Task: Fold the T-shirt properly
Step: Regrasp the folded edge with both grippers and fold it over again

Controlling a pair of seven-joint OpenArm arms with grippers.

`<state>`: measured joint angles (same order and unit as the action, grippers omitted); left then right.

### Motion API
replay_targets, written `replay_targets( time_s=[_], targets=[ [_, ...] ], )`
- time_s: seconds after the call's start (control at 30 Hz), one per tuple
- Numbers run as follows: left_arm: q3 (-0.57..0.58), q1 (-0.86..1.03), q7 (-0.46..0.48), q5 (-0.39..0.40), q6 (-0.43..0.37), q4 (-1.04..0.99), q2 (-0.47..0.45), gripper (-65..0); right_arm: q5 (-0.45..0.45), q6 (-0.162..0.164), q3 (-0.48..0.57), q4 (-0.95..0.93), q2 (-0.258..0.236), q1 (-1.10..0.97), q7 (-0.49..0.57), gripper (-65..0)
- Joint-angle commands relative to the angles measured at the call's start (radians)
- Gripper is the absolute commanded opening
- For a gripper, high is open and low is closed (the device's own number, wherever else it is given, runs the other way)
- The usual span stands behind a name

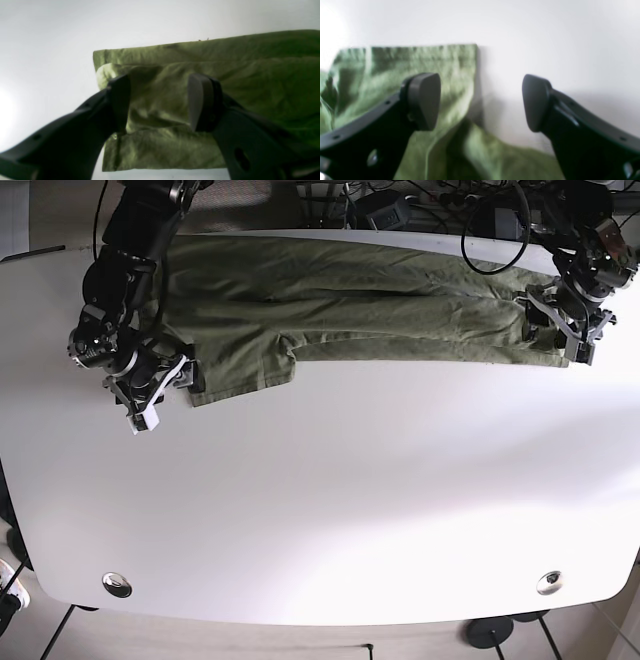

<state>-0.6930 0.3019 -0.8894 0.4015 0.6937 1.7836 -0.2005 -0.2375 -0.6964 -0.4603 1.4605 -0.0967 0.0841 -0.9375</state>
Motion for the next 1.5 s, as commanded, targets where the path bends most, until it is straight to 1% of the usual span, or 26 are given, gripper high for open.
replay_targets(
  time_s=[0.03, 0.13, 0.23, 0.3, 0.33, 0.43, 0.47, 0.53, 0.6, 0.63, 0.77, 0.83, 0.9, 0.97, 1.0, 1.07, 1.17, 1.23, 1.3, 1.33, 1.4, 1.43, 1.5],
  targets=[
    [-0.001, 0.015, 0.023, 0.017, -0.002, 0.015, -0.014, -30.7, -0.010, -0.002, -0.002, -0.024, -0.015, 0.015, 0.021, -17.4],
    [-0.001, 0.020, 0.023, 0.017, -0.002, 0.015, -0.012, -30.7, -0.018, -0.002, 0.002, -0.033, -0.008, 0.009, 0.021, -17.6],
    [-0.001, 0.020, 0.023, 0.017, -0.002, 0.008, -0.012, -30.7, -0.020, -0.002, 0.084, -0.040, -0.005, -0.024, 0.025, -17.8],
    [-0.004, 0.016, 0.023, 0.017, -0.004, -0.023, -0.014, -30.7, -0.016, -0.002, 0.094, -0.040, 0.022, -0.027, 0.025, -17.8],
    [-0.004, 0.015, 0.025, 0.017, -0.004, -0.044, -0.014, -30.7, -0.015, -0.002, 0.094, -0.044, 0.027, -0.027, 0.025, -18.9],
    [-0.004, 0.015, 0.025, 0.017, -0.004, -0.093, -0.018, -30.7, -0.016, -0.002, 0.094, -0.047, 0.031, -0.027, 0.054, -38.2],
    [-0.004, 0.015, 0.026, 0.017, -0.004, -0.109, -0.018, -30.7, -0.012, -0.002, 0.094, -0.047, 0.031, -0.027, 0.077, -49.3],
    [-0.004, 0.013, 0.026, 0.017, -0.004, -0.126, -0.020, -30.7, -0.012, -0.002, 0.094, -0.047, 0.028, -0.027, 0.085, -63.1],
    [-0.006, 0.013, 0.026, 0.017, -0.004, -0.129, -0.020, -30.7, -0.020, -0.002, 0.094, -0.031, 0.027, -0.027, 0.082, -62.3],
    [-0.006, 0.013, 0.026, 0.017, -0.004, -0.129, -0.020, -30.7, -0.020, -0.002, 0.094, -0.002, 0.027, -0.030, 0.081, -63.1],
    [-0.006, 0.013, 0.026, 0.017, -0.004, -0.129, -0.020, -30.7, -0.021, -0.002, 0.093, 0.208, 0.036, -0.123, 0.068, -63.1],
    [-0.006, 0.013, 0.026, 0.017, -0.004, -0.129, -0.020, -30.7, -0.021, -0.002, 0.090, 0.317, 0.061, -0.177, 0.016, -63.1],
    [-0.006, 0.013, 0.026, 0.017, -0.004, -0.129, -0.021, -30.7, -0.021, -0.002, 0.054, 0.428, 0.079, -0.223, -0.030, -63.1],
    [-0.006, 0.015, 0.026, 0.017, -0.004, -0.130, -0.021, -30.7, -0.021, -0.002, 0.028, 0.507, 0.113, -0.267, -0.056, -63.1],
    [-0.006, 0.015, 0.026, 0.014, -0.004, -0.130, -0.021, -30.7, -0.021, -0.002, 0.018, 0.536, 0.119, -0.286, -0.059, -63.1],
    [-0.003, 0.015, 0.026, -0.022, -0.004, -0.130, -0.020, -30.7, -0.021, -0.002, 0.005, 0.549, 0.124, -0.309, -0.061, -63.1],
    [0.000, 0.013, 0.026, -0.075, 0.001, -0.130, -0.014, -30.7, -0.021, -0.002, -0.004, 0.550, 0.117, -0.350, -0.061, -63.1],
    [-0.001, 0.013, 0.026, -0.074, 0.001, -0.130, -0.014, -30.7, -0.062, -0.002, -0.087, 0.553, 0.119, -0.383, -0.061, -63.1],
    [-0.003, 0.013, 0.026, -0.075, 0.001, -0.130, -0.015, -30.7, -0.105, -0.002, -0.145, 0.552, 0.116, -0.401, -0.061, -63.1],
    [-0.004, 0.013, 0.026, -0.075, 0.001, -0.130, -0.015, -30.7, -0.119, -0.002, -0.174, 0.550, 0.102, -0.410, -0.061, -63.1],
    [-0.004, 0.013, 0.026, -0.075, 0.001, -0.130, -0.017, -30.7, -0.115, -0.002, -0.186, 0.547, 0.084, -0.412, -0.061, -62.9],
    [-0.004, 0.013, 0.026, -0.075, 0.001, -0.130, -0.017, -30.7, -0.115, -0.002, -0.188, 0.536, 0.082, -0.412, -0.059, -62.9],
    [0.000, 0.013, 0.026, -0.075, 0.001, -0.130, -0.015, -30.7, -0.124, -0.002, -0.222, 0.521, 0.065, -0.412, -0.059, -62.9]
  ],
)
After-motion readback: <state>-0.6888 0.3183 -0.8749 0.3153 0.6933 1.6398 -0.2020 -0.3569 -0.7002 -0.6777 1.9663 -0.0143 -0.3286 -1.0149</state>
